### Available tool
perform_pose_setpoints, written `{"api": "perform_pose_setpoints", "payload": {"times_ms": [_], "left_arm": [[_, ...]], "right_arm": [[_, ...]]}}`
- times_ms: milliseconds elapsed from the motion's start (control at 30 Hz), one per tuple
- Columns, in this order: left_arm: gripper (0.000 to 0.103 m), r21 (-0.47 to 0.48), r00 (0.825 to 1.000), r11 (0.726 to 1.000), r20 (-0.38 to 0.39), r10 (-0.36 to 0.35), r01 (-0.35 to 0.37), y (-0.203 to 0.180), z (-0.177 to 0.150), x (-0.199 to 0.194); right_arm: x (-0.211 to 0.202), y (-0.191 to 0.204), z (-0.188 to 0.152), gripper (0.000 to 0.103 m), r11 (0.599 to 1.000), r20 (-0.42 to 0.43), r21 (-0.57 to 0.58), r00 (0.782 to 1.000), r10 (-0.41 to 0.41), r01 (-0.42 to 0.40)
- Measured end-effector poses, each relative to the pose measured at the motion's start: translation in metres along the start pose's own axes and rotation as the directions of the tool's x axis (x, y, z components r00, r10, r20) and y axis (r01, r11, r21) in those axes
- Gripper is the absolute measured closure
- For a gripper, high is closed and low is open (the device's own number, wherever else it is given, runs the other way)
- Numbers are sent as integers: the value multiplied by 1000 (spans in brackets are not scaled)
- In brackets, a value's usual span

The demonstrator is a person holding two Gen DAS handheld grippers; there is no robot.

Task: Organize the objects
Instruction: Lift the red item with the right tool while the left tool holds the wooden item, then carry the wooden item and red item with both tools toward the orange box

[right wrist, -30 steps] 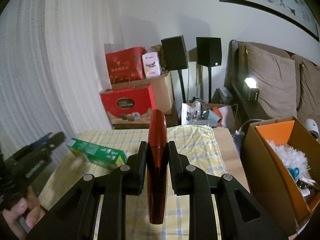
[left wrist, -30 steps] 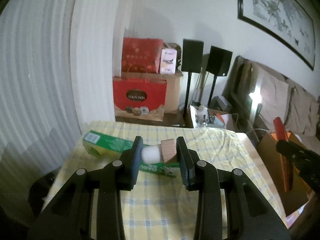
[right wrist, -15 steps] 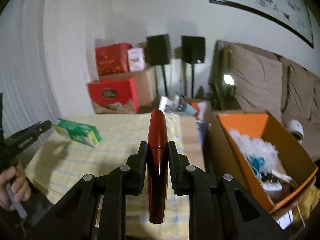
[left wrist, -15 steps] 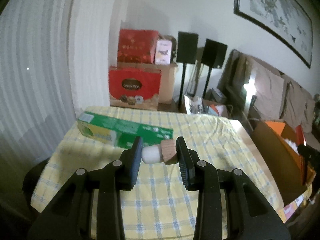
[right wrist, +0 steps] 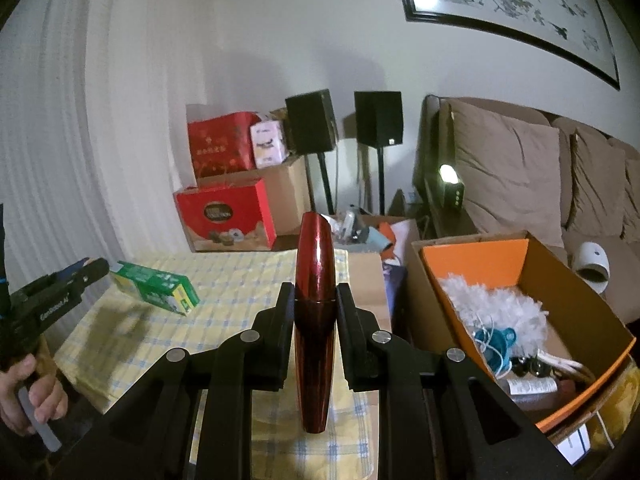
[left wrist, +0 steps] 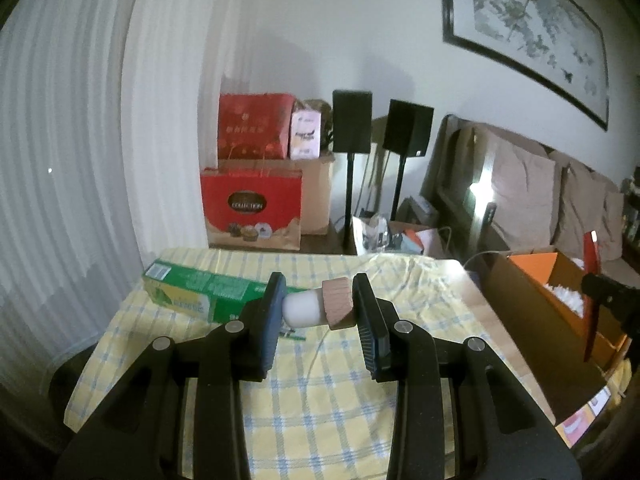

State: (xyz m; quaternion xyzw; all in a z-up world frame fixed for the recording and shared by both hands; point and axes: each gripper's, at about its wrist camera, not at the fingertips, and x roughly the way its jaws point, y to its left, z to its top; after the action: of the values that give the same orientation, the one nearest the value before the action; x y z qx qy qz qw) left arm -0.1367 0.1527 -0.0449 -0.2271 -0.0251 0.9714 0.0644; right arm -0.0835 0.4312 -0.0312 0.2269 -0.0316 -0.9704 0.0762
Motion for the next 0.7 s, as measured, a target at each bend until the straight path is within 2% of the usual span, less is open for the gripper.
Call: {"api": "perform_pose_setpoints", "payload": {"times_ms": [433, 700], "left_arm": [[71, 48, 997, 995, 2, -82, 82, -50, 13, 0], [71, 81, 989, 986, 2, -147, 146, -84, 8, -14]], "right_arm": [[-11, -13, 8, 84, 1000, 25, 11, 1000, -13, 13], [-15, -28, 10, 84, 999, 31, 29, 999, -36, 36]]}}
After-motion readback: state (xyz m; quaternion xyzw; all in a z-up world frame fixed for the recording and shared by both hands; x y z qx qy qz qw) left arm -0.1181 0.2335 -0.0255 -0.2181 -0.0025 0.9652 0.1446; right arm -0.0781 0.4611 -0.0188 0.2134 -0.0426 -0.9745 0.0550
